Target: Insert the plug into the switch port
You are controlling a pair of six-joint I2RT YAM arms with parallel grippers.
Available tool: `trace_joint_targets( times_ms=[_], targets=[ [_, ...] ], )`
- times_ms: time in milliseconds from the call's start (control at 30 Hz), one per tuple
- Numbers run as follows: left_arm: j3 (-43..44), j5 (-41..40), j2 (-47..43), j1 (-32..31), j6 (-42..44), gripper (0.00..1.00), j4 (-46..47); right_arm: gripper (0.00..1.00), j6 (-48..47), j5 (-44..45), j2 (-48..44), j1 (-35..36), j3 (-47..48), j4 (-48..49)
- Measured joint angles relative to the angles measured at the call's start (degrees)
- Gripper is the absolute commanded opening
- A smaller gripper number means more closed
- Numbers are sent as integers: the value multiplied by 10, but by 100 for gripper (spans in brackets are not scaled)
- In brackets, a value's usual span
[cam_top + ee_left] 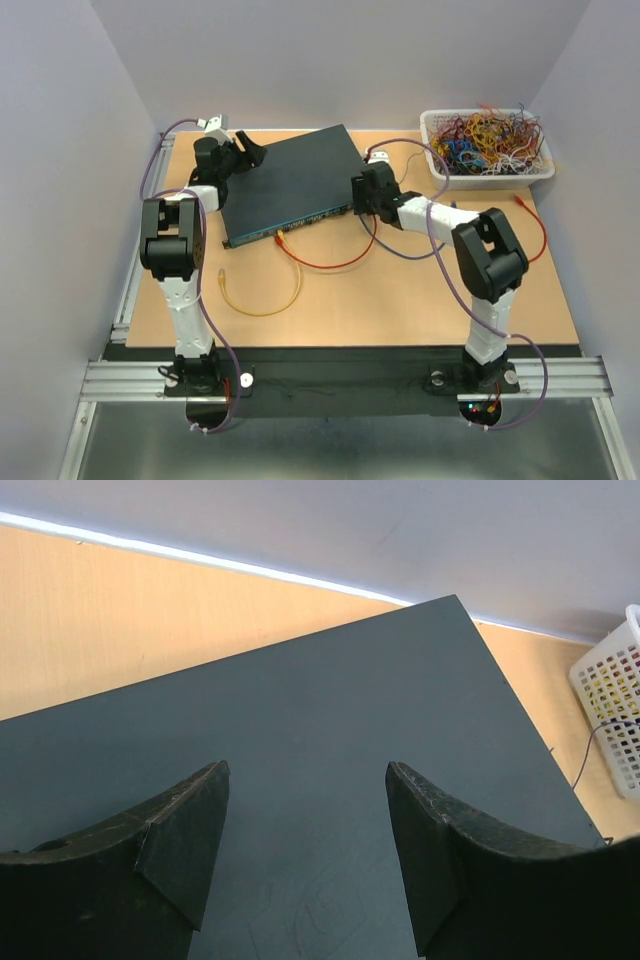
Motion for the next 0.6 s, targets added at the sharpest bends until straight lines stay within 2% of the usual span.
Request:
trace_joint_targets(
  times_ms=[200, 300, 467, 600],
  targets=[
    [-16, 1, -5, -2, -7, 75, 2, 70, 32, -17, -129, 5, -140, 37],
    [-34, 0, -14, -6, -11, 75, 0, 72, 43, -19, -173, 5, -177, 41],
    [-80, -2, -57, -19, -17, 75, -10, 72, 57, -25, -181, -4, -170, 54],
    [-123, -14, -120, -43, -15, 75, -24, 72, 70, -56, -135, -45, -108, 65]
  ],
)
